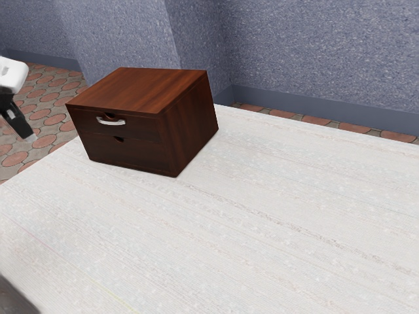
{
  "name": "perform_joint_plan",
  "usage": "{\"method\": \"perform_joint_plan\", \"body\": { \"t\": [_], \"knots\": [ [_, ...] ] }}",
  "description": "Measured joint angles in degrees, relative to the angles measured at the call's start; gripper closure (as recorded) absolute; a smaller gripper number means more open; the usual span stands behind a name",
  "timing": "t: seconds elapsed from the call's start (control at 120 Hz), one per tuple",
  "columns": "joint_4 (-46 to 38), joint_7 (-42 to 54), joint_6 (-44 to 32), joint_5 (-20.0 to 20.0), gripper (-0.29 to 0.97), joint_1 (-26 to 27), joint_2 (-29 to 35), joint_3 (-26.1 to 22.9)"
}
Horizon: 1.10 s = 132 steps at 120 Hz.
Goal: Pull the drawer handle with one arm to open the drawer
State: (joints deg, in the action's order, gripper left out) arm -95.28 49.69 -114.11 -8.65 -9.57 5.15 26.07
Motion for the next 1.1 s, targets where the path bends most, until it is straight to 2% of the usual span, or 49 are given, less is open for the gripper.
{"method": "perform_joint_plan", "body": {
  "t": [0.325, 0.708, 0.9, 1.1],
  "knots": [
    [6.6, 7.4, -0.6, 4.7, 0.00, 1.0, -7.1, 2.2],
    [14.9, 14.3, -0.9, 7.7, 0.00, -2.7, -16.6, 1.3],
    [15.2, 18.1, -2.0, 4.9, 0.00, -2.7, -17.3, -0.4],
    [14.9, 22.1, -4.5, 4.1, 0.00, -3.0, -20.0, -0.5]
  ]
}}
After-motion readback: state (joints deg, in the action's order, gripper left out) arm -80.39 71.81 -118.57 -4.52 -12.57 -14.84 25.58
